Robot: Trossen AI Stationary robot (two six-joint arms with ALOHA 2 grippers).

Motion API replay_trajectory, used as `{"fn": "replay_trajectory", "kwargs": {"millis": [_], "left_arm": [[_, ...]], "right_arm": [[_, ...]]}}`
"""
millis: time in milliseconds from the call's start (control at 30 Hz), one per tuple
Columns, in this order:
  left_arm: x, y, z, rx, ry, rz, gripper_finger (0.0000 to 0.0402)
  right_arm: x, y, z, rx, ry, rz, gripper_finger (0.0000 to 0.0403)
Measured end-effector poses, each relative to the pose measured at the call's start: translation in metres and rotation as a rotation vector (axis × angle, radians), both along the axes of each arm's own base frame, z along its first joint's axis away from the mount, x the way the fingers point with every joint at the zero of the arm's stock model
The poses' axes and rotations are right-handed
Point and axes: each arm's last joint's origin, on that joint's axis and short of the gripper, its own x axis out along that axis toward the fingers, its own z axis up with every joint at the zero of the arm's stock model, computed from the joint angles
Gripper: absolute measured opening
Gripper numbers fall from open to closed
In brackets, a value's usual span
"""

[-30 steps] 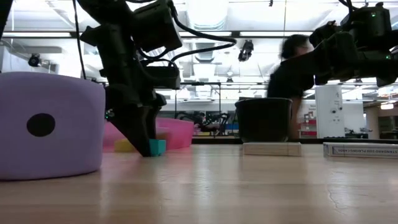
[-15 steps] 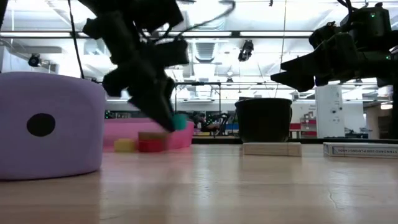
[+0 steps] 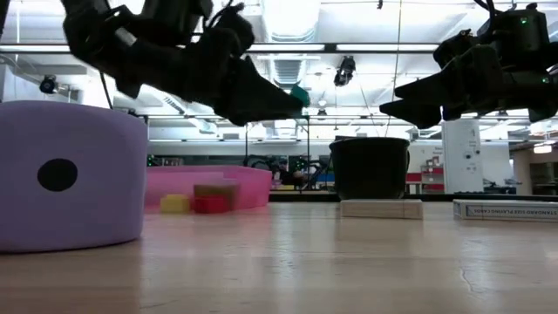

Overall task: Pick & Place Toys
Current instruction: Put the blue game piece into the red bin

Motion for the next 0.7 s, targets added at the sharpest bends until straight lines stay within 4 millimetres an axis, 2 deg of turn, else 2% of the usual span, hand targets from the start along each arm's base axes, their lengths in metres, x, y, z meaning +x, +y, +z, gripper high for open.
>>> {"fn": "replay_trajectory", "kwargs": {"millis": [133,300,533,700], "left_arm": [[-0.009,0.01,-0.009,-0.019,0.003,0.049,0.0134],[-0.013,0.027,-0.01,-0.025,0.047,0.153,0.0134],[-0.027,0.057,0.014,0.01,0.083,0.26,0.0134],[-0.055,0.082,0.027,0.042,0.243,0.429,0.0134]], "right_arm": [[0.0,0.0,0.0,0.0,0.0,0.0,0.0378],[0.0,0.0,0.0,0.0,0.001,0.001,0.0378],[0.0,0.0,-0.001,0.002,0.013,0.004,0.0378],[0.0,0.001,-0.002,0.002,0.016,0.005,0.0378]]}}
